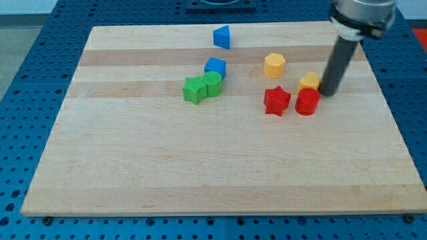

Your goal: Move the yellow hexagon above the red star

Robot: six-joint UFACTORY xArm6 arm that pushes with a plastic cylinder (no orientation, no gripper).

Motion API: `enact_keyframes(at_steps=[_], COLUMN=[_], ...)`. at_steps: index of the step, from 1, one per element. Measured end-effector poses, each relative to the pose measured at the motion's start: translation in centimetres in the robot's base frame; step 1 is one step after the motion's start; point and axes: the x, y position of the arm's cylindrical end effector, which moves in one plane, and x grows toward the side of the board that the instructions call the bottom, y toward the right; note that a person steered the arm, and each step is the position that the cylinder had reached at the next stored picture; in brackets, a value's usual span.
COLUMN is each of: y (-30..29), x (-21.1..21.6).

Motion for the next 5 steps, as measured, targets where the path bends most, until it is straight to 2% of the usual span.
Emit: enact_keyframes(at_steps=[1,2,3,4,5], y=[0.0,-1.1,-1.8,-3.5,-6.9], x=[-0.1,-4.0,-5.6,-9.1,-13.2])
